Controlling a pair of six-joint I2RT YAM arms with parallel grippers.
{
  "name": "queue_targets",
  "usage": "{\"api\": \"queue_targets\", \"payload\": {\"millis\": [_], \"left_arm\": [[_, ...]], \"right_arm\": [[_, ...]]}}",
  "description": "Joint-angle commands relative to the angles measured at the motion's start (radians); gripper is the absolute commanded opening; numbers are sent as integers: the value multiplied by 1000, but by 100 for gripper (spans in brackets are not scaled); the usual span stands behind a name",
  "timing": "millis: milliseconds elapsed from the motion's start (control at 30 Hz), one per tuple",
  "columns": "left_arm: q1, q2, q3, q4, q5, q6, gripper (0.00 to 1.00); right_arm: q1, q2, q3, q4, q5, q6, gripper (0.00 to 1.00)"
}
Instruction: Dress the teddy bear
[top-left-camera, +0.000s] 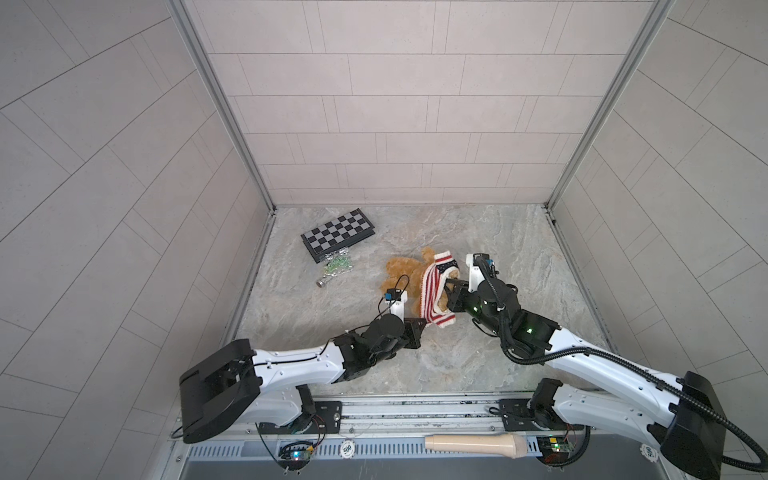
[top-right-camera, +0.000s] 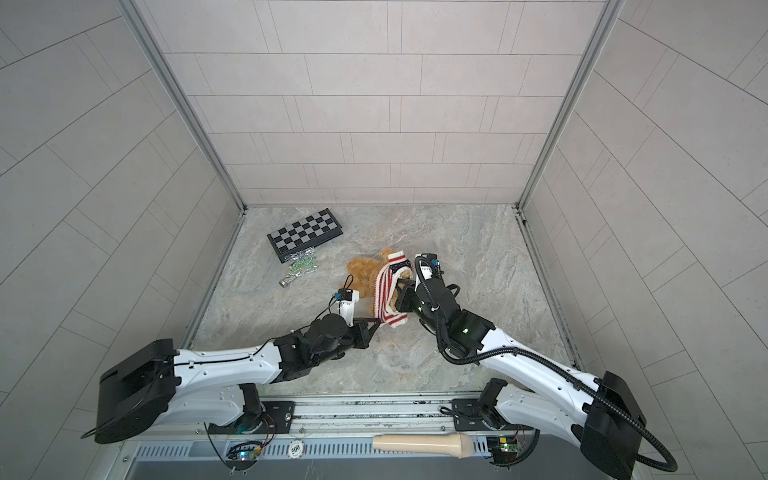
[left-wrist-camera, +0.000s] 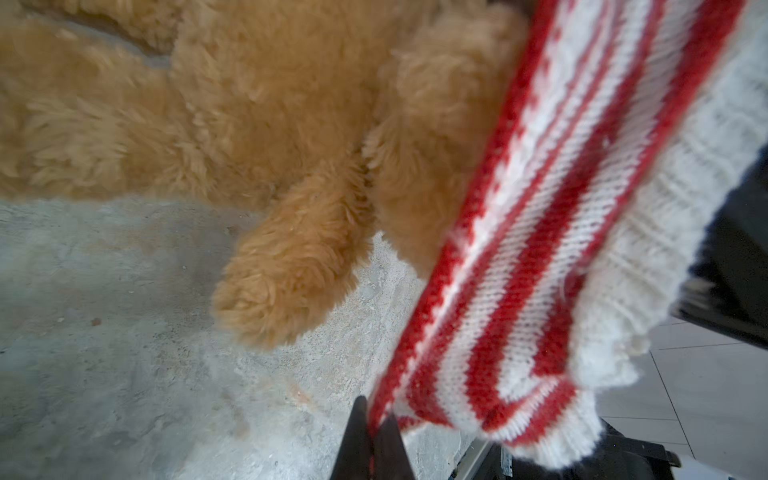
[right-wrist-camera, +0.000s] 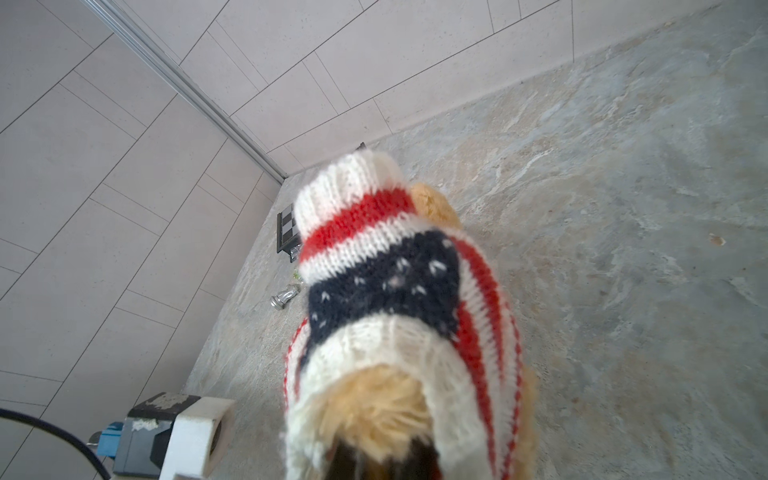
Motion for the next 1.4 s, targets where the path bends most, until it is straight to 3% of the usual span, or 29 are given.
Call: {"api": "queue_targets", "payload": {"millis": [0,200,533,733,900,1133,1367], "left_arm": [[34,-15,-29,-67,-8,48,0],[116,30,-26,-20,75,106,0],[124,47,-14,-84,20,150,0],[119,22,-6,79,103,173,0],[119,14,35,84,161,194,1],[128,-95,-26,34,179,183,30],[147,-295,-51,-137,235,212,41]], "right_arm": [[-2,-39,27,94,-42,30,0],[-11,-59,8,156,-144,115,0],[-52,-109,1,146,-178,159,0],[-52,-71,-8,143,-202,140,0],[-54,-25,13,134,-296,75,0],[-117,-31,29,74,-422,-147,0],[-175,-14,43,62,-559,-407,0]]}}
